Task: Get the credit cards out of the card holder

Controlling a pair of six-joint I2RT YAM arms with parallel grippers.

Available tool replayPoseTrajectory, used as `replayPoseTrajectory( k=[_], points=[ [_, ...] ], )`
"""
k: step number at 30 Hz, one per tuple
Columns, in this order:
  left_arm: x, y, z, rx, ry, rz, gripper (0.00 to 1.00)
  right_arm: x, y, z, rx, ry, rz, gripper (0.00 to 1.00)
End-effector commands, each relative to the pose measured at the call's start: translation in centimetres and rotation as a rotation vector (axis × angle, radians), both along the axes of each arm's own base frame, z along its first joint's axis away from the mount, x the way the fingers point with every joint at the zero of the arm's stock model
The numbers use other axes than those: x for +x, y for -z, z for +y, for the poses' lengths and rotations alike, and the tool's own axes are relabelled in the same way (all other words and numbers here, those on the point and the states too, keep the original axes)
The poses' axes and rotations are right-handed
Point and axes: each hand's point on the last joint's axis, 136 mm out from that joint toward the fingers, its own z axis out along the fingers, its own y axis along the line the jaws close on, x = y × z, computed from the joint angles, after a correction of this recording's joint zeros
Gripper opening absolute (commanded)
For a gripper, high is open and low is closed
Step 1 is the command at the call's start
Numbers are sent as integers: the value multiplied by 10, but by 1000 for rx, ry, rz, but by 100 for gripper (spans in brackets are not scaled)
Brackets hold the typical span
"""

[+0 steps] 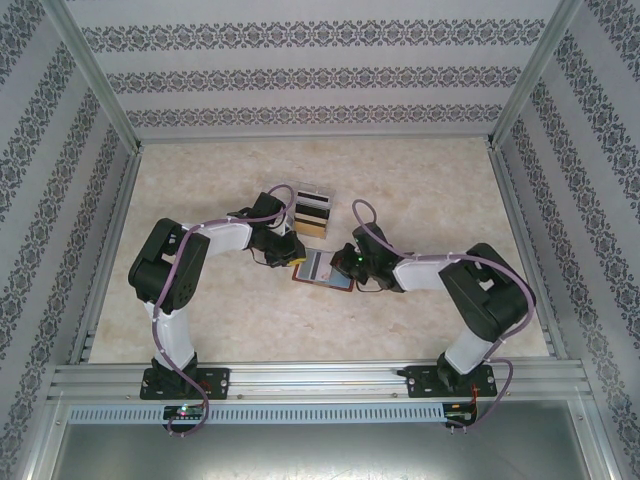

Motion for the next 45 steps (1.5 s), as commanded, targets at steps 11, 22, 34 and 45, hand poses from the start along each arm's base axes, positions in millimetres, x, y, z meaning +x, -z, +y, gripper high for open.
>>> replayPoseTrajectory(
  k=[11,22,34,45],
  points=[
    [4,-20,-8,-26,15,-9,25,-6,-30,-23,-17,-18,-86,0],
    [11,-92,-38,-333,22,-139,75,-9,-87,-25,83,-115,-277,0],
    [3,-133,-52,-539,22,-209,85,11,-150,-1,306,-181,-372,0],
    [3,-168,-58,-660,55,-274,41,28,-166,2,418,-163,-379,0]
  ],
)
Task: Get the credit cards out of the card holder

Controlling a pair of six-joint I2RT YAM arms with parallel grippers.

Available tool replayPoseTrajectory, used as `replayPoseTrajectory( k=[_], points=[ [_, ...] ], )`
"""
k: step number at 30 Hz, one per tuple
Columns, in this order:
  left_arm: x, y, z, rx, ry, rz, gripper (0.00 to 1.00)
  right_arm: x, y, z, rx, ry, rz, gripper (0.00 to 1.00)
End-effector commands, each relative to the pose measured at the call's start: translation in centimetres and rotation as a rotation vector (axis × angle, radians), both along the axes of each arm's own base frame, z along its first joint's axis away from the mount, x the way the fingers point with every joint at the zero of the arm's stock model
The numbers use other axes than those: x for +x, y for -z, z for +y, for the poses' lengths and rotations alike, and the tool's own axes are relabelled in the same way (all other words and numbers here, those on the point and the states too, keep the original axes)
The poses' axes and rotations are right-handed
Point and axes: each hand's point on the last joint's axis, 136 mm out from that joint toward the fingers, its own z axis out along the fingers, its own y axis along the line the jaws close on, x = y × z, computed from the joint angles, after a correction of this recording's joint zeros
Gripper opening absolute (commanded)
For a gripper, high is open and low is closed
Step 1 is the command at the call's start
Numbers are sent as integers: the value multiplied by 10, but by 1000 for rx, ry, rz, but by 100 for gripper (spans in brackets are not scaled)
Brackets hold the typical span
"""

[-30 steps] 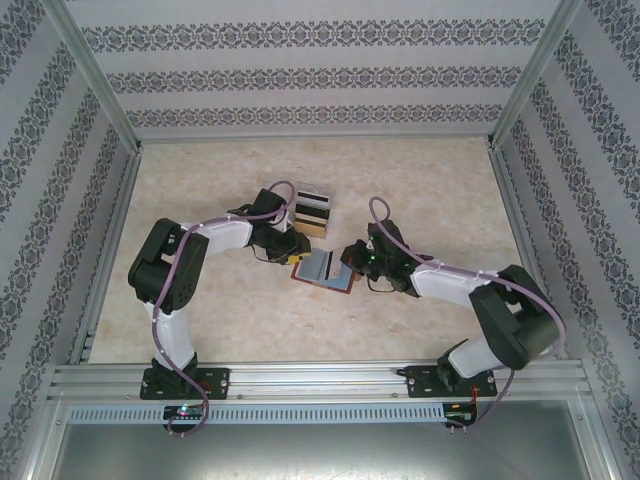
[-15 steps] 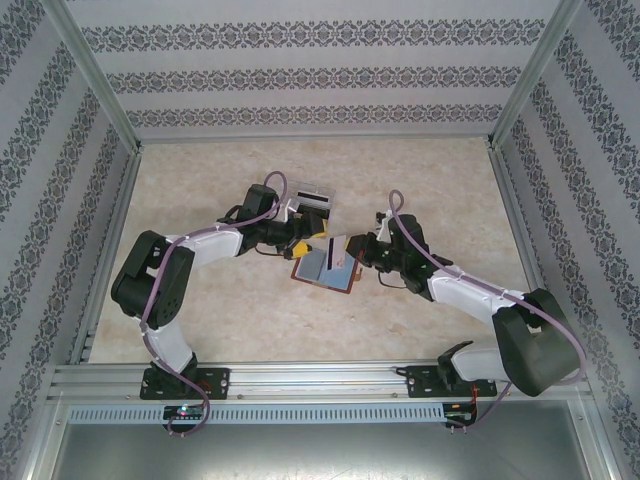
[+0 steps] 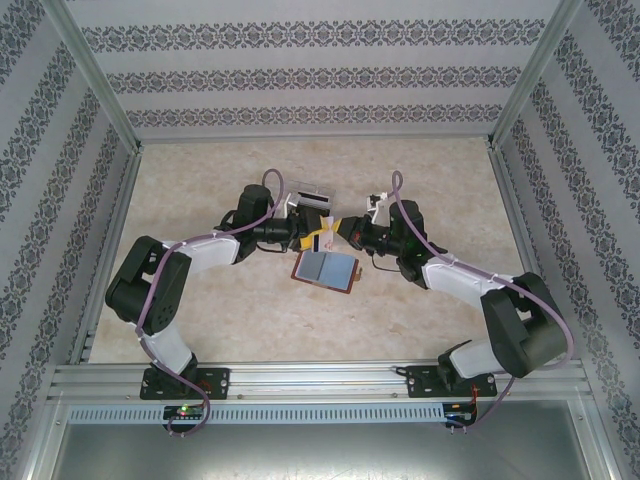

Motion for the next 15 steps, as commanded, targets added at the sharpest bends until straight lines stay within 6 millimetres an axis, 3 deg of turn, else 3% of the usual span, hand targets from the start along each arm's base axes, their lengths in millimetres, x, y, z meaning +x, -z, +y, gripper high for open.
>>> replayPoseTrajectory(
  k=[1,4,6,10,15],
  points=[
    [-3,-41,-7,-90,32,-125,35,7,-21,-1,57,-3,-47,0],
    [-4,-51,-5,-104,28,-164,19,7,-20,-2,60,0,-42,0],
    [-4,-55,-5,-109,20,-179,10,6,-20,-1,68,-3,-31,10],
    [-2,-65,-3,-118,-2,-199,5,3,-22,2,95,-6,-16,31],
    [-2,-71,-3,-136,-7,-192,4,0,-29,12,115,-28,-5,28]
  ],
)
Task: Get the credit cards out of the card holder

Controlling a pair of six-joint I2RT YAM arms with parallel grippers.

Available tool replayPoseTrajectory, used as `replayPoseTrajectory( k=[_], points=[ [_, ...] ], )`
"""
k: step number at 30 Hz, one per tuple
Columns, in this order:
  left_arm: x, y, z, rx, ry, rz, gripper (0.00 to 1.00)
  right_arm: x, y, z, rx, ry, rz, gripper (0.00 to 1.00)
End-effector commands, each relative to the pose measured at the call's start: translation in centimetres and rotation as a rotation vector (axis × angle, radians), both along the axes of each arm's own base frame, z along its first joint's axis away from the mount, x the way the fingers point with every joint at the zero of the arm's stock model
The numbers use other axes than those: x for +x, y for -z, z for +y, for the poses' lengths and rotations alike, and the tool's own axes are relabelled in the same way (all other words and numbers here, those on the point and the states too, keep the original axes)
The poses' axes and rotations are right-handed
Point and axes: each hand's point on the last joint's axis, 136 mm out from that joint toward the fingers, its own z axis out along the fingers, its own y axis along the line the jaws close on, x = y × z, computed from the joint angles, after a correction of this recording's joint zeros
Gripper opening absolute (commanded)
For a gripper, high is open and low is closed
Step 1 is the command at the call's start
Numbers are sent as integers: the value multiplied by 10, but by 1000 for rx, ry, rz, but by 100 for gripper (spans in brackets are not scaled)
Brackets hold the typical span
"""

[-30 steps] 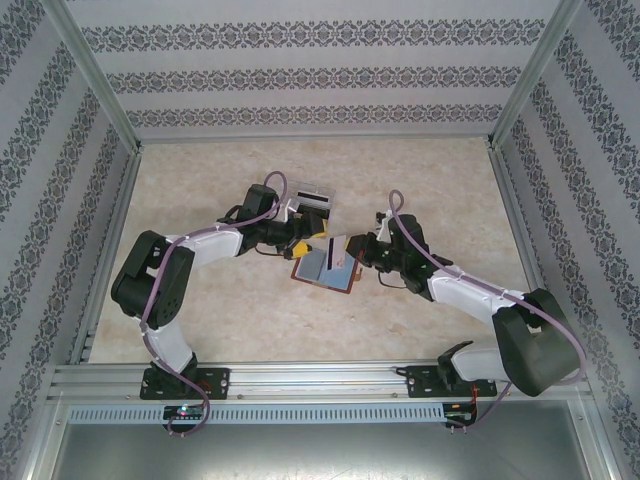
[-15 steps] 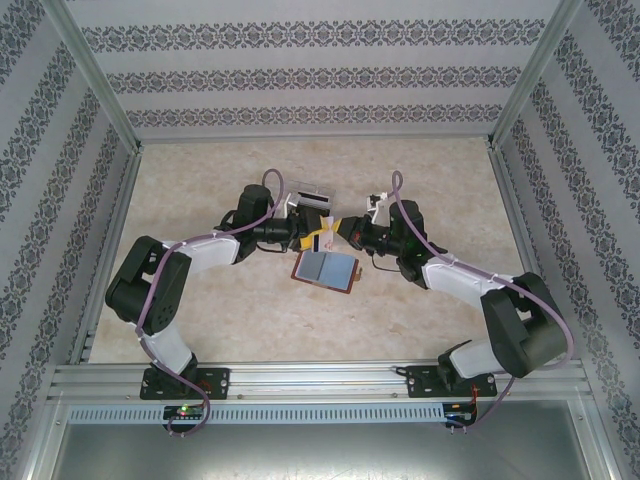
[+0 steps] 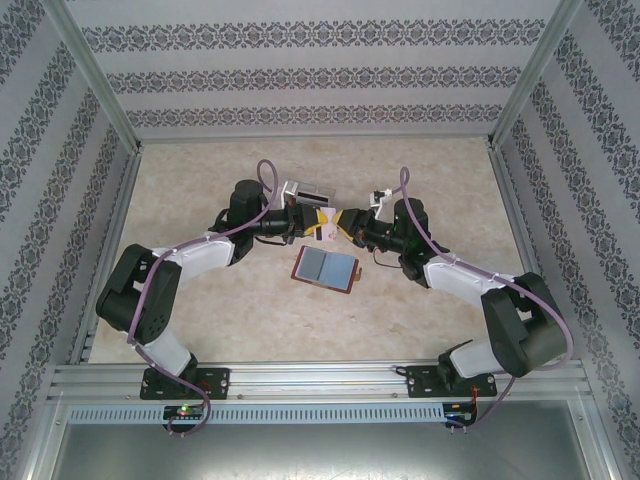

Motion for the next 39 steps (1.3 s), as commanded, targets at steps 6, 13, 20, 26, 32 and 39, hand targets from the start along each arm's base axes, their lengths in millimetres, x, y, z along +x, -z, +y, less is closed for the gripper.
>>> replayPoseTrajectory(
  k=[6,13,20,26,32,39],
  points=[
    [-7,-22,4,-20,-10,-50,10,-1,-24,15,28,-42,-57,7],
    [2,10,58,231,-167,40,54,10,-14,16,-221,-47,-120,0],
    [1,34,126,494,-259,120,75,47,-9,17,-573,-78,-279,0],
    [-8,17,152,610,-280,41,94,91,-19,31,-824,-198,-512,0],
    [-12,17,178,715,-305,14,99,122,-25,57,-944,-364,-752,0],
    [-12,30,184,707,-293,46,99,135,-8,71,-1003,-525,-871,0]
  ],
)
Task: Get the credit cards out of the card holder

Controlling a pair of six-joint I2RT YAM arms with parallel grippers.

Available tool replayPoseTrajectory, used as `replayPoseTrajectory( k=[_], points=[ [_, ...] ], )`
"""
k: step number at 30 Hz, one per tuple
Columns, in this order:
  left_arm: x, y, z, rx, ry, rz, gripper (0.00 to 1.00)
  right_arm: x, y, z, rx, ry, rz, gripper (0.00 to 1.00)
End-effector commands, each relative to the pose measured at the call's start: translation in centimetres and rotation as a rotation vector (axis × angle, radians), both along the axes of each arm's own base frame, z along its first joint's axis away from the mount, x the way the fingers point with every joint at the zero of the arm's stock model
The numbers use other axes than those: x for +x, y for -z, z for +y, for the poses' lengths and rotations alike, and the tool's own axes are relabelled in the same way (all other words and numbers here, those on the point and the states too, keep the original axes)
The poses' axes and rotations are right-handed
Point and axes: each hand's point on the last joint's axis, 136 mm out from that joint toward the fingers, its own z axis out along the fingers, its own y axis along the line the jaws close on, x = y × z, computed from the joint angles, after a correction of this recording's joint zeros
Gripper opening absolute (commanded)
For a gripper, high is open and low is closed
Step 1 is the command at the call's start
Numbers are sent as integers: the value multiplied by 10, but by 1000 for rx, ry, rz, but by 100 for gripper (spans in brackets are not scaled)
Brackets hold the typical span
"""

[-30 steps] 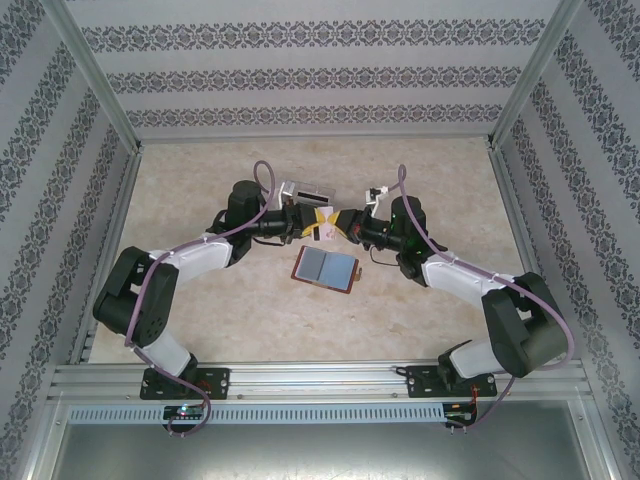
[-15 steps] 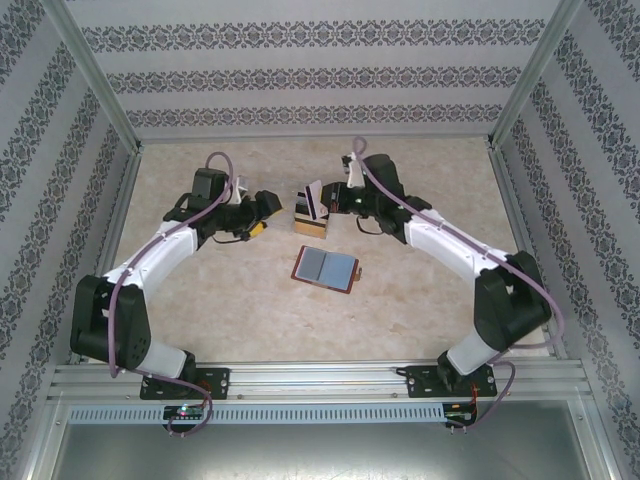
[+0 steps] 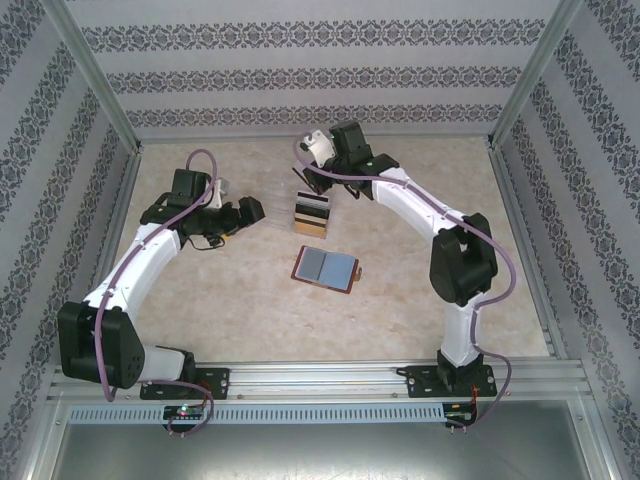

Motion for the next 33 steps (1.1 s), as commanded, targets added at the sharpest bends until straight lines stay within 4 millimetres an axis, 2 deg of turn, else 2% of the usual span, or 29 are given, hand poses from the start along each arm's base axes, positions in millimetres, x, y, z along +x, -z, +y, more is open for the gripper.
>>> replayPoseTrajectory(
  k=[1,7,17,22,33],
  points=[
    [-5,10,5,23,25,33,99,-4,10,8,-98,-136,-41,0],
    [-4,17,-2,-25,44,58,99,-2,32,6,-184,-205,-29,0],
    [-2,27,-11,-79,65,102,99,-4,56,-3,-289,-262,3,0],
    [-2,28,-12,-83,66,106,99,-1,65,-8,-346,-279,1,0],
    [-3,29,-13,-93,73,113,100,2,71,-20,-442,-288,-21,0]
  ],
)
